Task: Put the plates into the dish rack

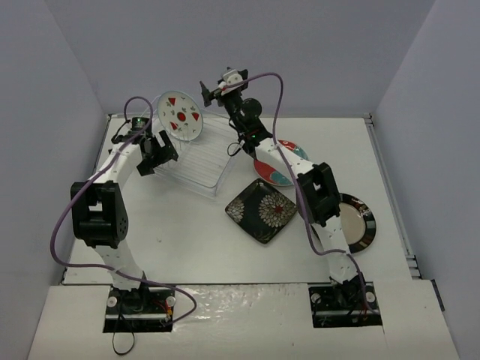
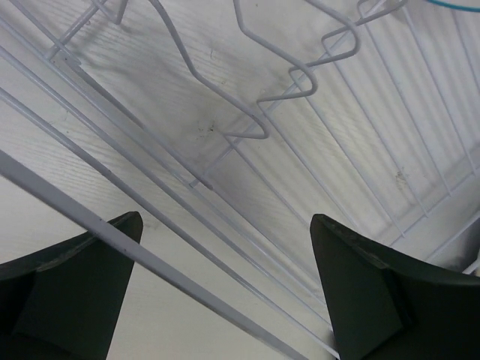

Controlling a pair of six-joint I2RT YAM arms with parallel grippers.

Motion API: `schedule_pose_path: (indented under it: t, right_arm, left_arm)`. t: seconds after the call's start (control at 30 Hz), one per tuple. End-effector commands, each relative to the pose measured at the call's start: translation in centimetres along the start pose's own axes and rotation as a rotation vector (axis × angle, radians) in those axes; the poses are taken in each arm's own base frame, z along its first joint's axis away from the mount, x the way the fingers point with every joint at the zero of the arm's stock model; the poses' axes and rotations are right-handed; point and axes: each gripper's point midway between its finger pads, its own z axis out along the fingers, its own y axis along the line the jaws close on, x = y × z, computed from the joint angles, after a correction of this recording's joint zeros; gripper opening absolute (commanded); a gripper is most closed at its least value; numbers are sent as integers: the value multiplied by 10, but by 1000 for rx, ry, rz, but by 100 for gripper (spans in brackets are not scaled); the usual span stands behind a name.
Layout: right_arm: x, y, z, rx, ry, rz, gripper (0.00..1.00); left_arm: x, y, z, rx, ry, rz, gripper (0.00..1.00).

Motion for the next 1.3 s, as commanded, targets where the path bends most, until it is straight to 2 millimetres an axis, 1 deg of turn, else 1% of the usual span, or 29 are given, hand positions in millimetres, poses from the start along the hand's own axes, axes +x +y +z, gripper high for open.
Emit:
schedule_pose_path:
  t: [0.0, 0.03, 0.1, 0.13, 0.2, 0.23, 0.27, 0.33, 0.37, 0.43, 0.47, 0.5, 0.53, 0.57, 0.63, 0.67, 0.7, 0.77, 0.83, 0.9, 1.0, 1.13, 1.27]
  right_arm:
    - [-90, -76, -16, 159, -92, 113, 100]
    - [-84, -87, -24, 178, -45, 151, 100]
    - [-68, -110, -45, 246, 62, 232, 100]
    - [-67, -129, -64, 290, 105, 251, 100]
    - [-64, -161, -94, 392, 185, 282, 100]
    - [-49, -168, -112, 435, 241, 323, 100]
    - [-36, -178, -129, 470, 296, 332, 100]
    - [-8, -211, -178, 582, 438, 417, 100]
    - [7, -221, -200, 623, 506, 460, 100]
    - [28, -246, -241, 673, 578, 564, 100]
    - [31, -243, -247, 657, 597, 620, 100]
    - [41, -246, -261, 652, 620, 676, 100]
    - [55, -256, -284, 670, 646, 737, 100]
    - [67, -262, -305, 677, 666, 796, 100]
    - [81, -260, -323, 628, 675, 877, 100]
    - [85, -258, -325, 602, 679, 900, 100]
    - [99, -250, -332, 581, 710, 934, 100]
    - [116, -234, -335, 507, 755, 1003, 100]
    - [128, -226, -340, 479, 779, 1042, 100]
    - [144, -218, -348, 469, 809, 1089, 100]
    - [154, -211, -354, 447, 811, 1133, 100]
    - [172, -195, -365, 427, 850, 1214, 99]
    - [181, -183, -376, 417, 887, 1255, 95]
  left_arm:
    - [-46, -31, -63, 91, -177, 17, 96]
    - [-49, -34, -72, 98, -196, 23, 97]
    - [-53, -40, -89, 106, -227, 38, 97]
    - [-56, -44, -102, 114, -255, 56, 97]
    - [-58, -54, -125, 114, -299, 105, 97]
    - [-57, -60, -135, 110, -322, 133, 97]
    - [-59, -62, -144, 106, -345, 149, 97]
    - [-52, -77, -160, 141, -368, 201, 97]
    - [-48, -84, -164, 166, -370, 222, 97]
    - [-37, -98, -168, 201, -358, 263, 97]
    - [-33, -102, -168, 211, -353, 279, 97]
    - [-28, -104, -166, 213, -341, 287, 97]
    - [-23, -106, -163, 213, -325, 292, 97]
    - [-19, -108, -160, 213, -312, 294, 97]
    - [-16, -110, -154, 218, -303, 283, 97]
    - [-14, -110, -152, 220, -296, 280, 97]
    - [-13, -110, -150, 218, -289, 275, 97]
    - [-10, -110, -146, 212, -278, 279, 97]
    - [-8, -108, -142, 205, -266, 279, 97]
    - [-6, -107, -140, 197, -255, 281, 97]
    - [-2, -102, -136, 183, -243, 277, 97]
    - [1, -94, -130, 148, -233, 267, 97]
    - [2, -86, -125, 121, -219, 243, 97]
